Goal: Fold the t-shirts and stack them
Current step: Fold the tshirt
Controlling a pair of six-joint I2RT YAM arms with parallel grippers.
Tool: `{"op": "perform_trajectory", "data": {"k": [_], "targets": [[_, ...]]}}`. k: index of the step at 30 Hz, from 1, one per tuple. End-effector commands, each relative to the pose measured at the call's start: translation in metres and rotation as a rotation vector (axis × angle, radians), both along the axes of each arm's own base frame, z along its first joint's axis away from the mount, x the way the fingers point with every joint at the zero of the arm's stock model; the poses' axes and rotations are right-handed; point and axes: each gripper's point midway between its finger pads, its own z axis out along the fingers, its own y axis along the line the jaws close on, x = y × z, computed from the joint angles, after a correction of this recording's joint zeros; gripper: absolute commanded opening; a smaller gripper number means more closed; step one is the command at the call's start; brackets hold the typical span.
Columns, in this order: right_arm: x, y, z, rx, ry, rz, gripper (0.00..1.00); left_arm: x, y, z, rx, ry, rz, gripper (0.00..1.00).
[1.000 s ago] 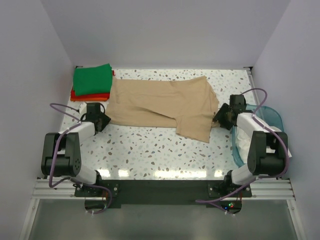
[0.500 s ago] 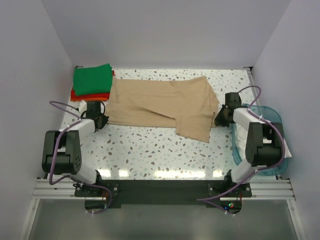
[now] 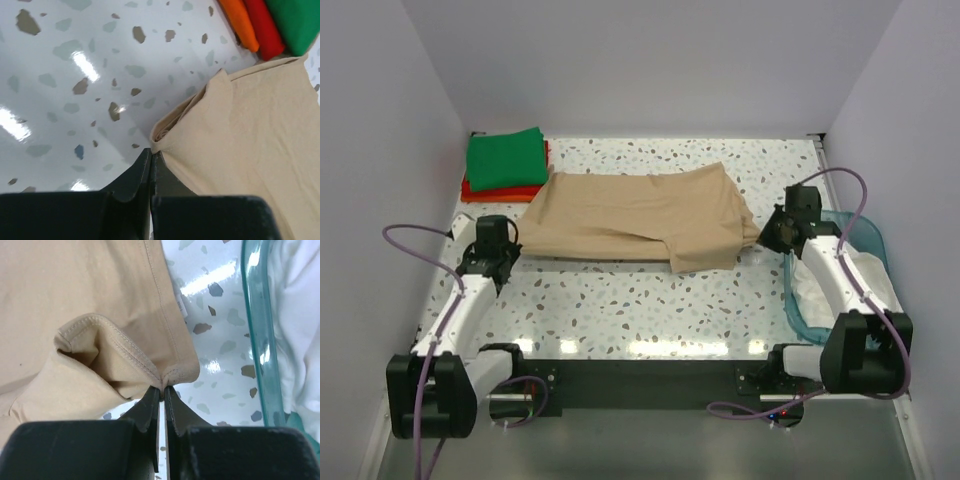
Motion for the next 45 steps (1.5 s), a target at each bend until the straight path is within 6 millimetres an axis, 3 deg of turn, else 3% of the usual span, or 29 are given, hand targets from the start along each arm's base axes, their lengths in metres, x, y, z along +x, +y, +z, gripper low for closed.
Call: {"op": "perform_trajectory", "data": {"k": [1,7,13,14,15,16,17,18,19,22,26,28,30,36,41,45], "targets": [[-0.032,-0.003,-0.001,-0.027,0.042,0.028,0.00,-0.039,0.016,-0.009,0.049,0.074,0.093,0.00],[-0.069,0.004,-0.002,-0.002,0.059,0.055,0.00,-0.076,0.018,-0.006,0.036,0.074,0.139,0.00],[-0.087,0.007,0.002,0.019,0.058,0.051,0.00,-0.089,0.012,-0.009,-0.012,0.074,0.158,0.03],[-0.088,0.010,0.002,0.033,0.064,0.050,0.02,-0.089,0.012,-0.009,-0.022,0.073,0.165,0.14],[-0.088,0.010,0.003,0.039,0.064,0.048,0.13,-0.088,0.010,-0.008,-0.028,0.073,0.156,0.21],[-0.087,0.011,0.006,0.040,0.061,0.049,0.20,-0.087,0.009,-0.010,-0.032,0.082,0.154,0.35],[-0.088,0.011,0.006,0.040,0.064,0.060,0.27,-0.087,0.008,-0.010,-0.033,0.087,0.146,0.42],[-0.088,0.011,0.007,0.037,0.058,0.066,0.37,-0.085,0.006,-0.009,-0.041,0.086,0.131,0.48],[-0.088,0.011,0.007,0.032,0.056,0.068,0.40,-0.083,0.004,-0.007,-0.043,0.081,0.122,0.54],[-0.088,0.009,0.008,0.019,0.033,0.069,0.50,-0.077,-0.001,-0.002,-0.048,0.042,0.072,0.60],[-0.082,0.021,0.006,0.030,0.029,0.115,0.54,-0.055,-0.019,0.012,-0.067,-0.066,-0.072,0.60],[-0.084,0.024,-0.004,-0.010,0.049,0.122,0.54,-0.050,-0.030,0.009,-0.096,-0.075,-0.139,0.59],[-0.087,0.046,-0.011,-0.014,0.045,0.164,0.54,-0.045,-0.036,0.010,-0.092,-0.090,-0.184,0.59],[-0.111,0.055,-0.052,-0.020,0.115,0.127,0.53,-0.030,-0.048,0.024,-0.086,-0.151,-0.290,0.59],[-0.130,0.057,-0.052,0.025,0.130,0.104,0.53,-0.024,-0.053,0.040,-0.069,-0.193,-0.334,0.59],[-0.156,0.059,-0.065,0.056,0.197,0.128,0.51,-0.021,-0.059,0.045,-0.081,-0.217,-0.366,0.59]]}}
